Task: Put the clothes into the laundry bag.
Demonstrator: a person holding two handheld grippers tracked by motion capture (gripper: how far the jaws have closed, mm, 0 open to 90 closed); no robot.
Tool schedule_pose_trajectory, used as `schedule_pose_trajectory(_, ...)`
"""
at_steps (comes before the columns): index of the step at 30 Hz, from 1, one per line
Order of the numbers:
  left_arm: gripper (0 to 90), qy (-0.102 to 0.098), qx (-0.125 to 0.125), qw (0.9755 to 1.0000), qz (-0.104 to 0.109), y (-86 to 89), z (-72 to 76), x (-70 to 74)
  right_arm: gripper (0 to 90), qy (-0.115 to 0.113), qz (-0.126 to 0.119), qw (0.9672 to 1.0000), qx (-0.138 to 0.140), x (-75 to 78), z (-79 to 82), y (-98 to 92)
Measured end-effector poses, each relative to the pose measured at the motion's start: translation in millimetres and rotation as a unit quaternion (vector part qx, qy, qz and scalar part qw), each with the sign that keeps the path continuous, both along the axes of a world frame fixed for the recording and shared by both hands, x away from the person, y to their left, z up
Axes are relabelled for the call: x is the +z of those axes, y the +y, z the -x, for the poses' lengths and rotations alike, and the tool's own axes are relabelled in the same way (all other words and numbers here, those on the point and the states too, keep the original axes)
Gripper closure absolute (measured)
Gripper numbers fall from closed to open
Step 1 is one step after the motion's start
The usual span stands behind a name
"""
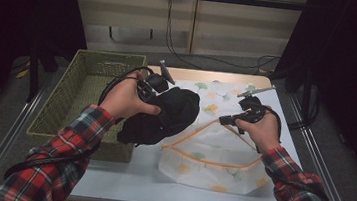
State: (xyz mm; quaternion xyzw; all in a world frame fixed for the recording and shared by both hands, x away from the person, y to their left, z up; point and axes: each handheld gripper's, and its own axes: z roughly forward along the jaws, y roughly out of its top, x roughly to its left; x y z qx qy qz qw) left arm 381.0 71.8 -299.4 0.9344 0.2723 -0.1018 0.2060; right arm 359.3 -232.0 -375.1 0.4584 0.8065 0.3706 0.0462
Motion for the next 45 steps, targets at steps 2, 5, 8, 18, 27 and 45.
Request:
schedule_pose_trajectory(2, 60.1, 0.002, -0.007, 1.0, -0.002, -2.3, 1.3, -1.3, 90.0, -0.001, 0.0, 1.0, 0.0, 0.4, -0.1, 0.3)
schedule_pose_trajectory(5, 60.1, 0.004, -0.011, 0.9999, 0.0, -6.3, 4.4, -3.1, 90.0, -0.002, 0.001, 1.0, 0.001, 0.9, -0.8, 0.2)
schedule_pose_trajectory(8, 60.1, 0.006, -0.019, 0.9998, 0.005, -10.8, 8.2, -4.5, 90.0, -0.001, 0.002, 1.0, -0.001, 1.6, -1.1, 0.9)
schedule_pose_trajectory(18, 60.1, 0.008, -0.034, 0.9993, 0.011, -23.2, 18.3, -10.0, 90.0, -0.003, 0.006, 1.0, -0.004, 1.9, -1.5, 2.9)
schedule_pose_trajectory(27, 60.1, 0.014, -0.054, 0.9983, 0.015, -33.5, 24.3, -16.9, 90.0, -0.007, 0.004, 1.0, -0.005, 3.9, -2.2, 4.1)
schedule_pose_trajectory(45, 60.1, 0.032, -0.073, 0.9966, 0.021, -54.1, 36.5, -36.6, 90.0, -0.01, 0.004, 0.9999, -0.006, 6.2, -3.2, 5.0)
